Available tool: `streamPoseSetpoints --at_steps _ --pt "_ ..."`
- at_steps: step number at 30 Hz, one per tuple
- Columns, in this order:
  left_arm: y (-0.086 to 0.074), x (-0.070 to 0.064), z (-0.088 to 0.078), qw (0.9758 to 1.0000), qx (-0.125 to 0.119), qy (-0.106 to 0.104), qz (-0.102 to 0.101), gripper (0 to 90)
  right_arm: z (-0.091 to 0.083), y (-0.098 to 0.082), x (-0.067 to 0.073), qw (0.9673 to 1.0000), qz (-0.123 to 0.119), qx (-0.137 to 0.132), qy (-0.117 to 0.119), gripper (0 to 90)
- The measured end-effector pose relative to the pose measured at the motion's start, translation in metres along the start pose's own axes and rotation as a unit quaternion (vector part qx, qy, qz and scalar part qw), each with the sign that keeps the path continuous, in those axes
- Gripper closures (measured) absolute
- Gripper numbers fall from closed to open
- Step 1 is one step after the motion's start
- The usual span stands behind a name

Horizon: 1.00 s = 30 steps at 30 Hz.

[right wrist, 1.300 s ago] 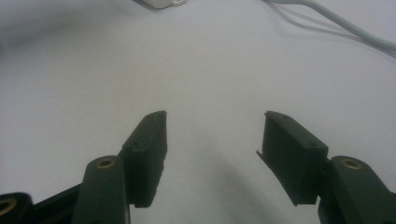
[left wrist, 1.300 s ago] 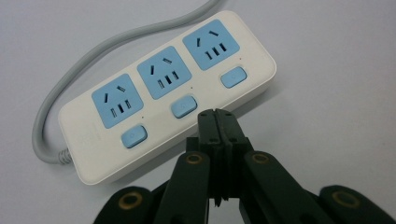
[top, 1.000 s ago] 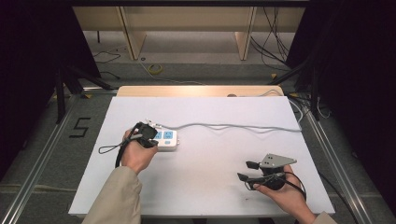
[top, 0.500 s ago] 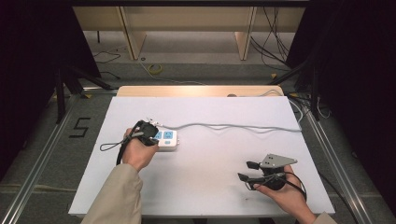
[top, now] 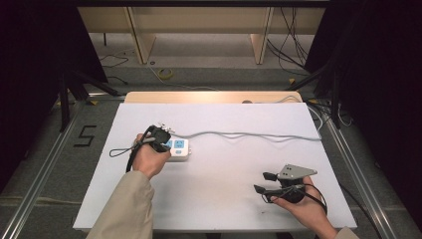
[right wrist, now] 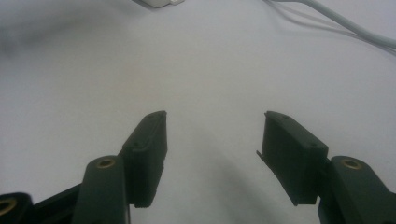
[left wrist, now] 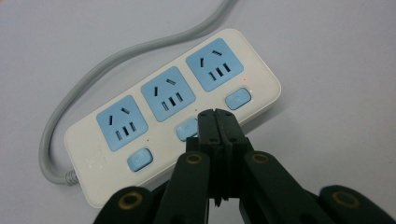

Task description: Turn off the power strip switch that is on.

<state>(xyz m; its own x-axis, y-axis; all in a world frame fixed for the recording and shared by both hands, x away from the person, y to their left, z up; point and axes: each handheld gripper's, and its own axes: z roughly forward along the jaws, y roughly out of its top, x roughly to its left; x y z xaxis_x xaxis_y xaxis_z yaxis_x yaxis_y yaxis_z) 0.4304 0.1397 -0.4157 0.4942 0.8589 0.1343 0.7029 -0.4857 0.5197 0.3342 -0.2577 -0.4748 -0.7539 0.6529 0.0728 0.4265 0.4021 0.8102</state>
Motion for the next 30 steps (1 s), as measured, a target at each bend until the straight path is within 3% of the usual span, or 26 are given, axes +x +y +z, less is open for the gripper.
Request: streamPoseSetpoints --at_steps 30 --pt "0.018 -0.001 0.006 1.0000 0.006 0.000 0.004 90.0 -0.002 -0.002 -0.001 1.0000 0.002 -0.001 -0.004 41.2"
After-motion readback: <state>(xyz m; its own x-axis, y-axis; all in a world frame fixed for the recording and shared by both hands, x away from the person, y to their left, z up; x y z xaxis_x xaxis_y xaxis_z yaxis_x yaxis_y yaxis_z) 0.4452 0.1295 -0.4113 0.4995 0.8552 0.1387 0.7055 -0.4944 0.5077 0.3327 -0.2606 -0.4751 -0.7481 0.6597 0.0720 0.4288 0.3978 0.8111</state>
